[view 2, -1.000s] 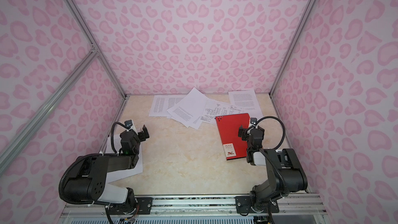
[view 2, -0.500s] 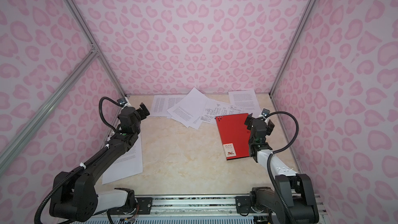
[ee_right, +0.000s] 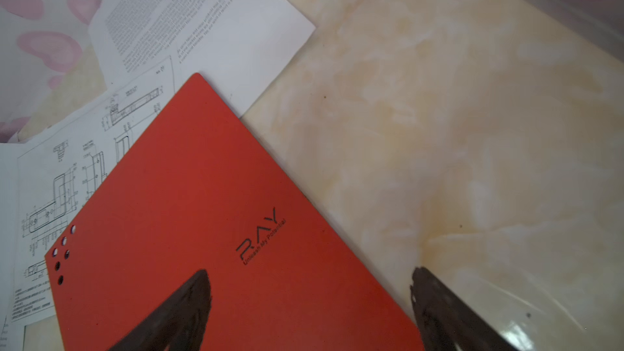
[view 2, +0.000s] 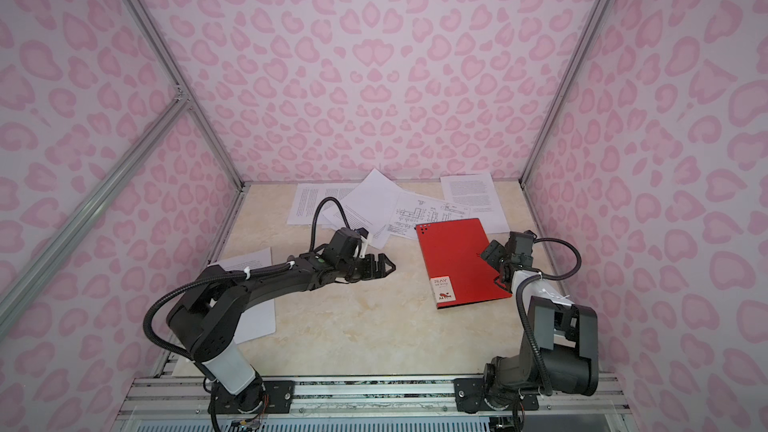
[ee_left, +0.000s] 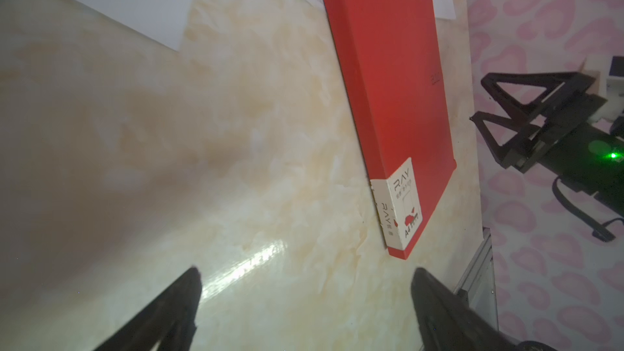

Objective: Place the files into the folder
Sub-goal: 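Move the left gripper to the red folder's edge while the right reaches its cover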

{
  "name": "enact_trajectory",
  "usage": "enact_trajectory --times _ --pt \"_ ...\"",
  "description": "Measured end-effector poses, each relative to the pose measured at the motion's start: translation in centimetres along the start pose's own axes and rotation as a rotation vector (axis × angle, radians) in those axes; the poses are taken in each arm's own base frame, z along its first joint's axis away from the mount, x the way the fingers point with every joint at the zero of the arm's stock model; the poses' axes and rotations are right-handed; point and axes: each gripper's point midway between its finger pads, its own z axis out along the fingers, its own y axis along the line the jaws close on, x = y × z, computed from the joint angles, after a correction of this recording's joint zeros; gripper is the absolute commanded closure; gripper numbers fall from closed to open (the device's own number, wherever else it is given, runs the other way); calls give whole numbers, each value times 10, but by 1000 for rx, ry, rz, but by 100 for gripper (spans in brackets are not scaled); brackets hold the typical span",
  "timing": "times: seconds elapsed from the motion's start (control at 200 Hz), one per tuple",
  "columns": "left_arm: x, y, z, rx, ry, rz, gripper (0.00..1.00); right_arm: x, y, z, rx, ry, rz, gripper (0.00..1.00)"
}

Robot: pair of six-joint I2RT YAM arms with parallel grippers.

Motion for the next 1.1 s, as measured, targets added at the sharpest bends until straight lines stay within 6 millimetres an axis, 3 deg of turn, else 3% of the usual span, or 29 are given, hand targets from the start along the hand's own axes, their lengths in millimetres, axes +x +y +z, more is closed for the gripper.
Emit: enact_trajectory --times 0.075,0.16,0.395,0.53,0.68,0.795,0.915,1.105 --pt "18 -13 21 36 72 2 2 8 2 7 -21 45 9 6" --pt "24 -25 40 73 112 -1 2 18 3 19 -34 100 14 7" --pt "16 -36 65 157 126 -47 2 9 31 38 -180 116 11 9" --pt "1 -22 59 156 93 -99 2 25 62 39 -284 188 -19 9" --pt "-15 -1 44 117 40 -137 1 70 97 22 -392 287 -78 11" --pt "-8 12 32 69 40 -134 5 103 115 4 -452 357 -110 11" --pt "4 26 19 13 41 -130 11 123 125 -9 -467 403 -128 11" --pt "17 43 -2 -76 39 -110 21 128 152 -12 -488 428 -195 14"
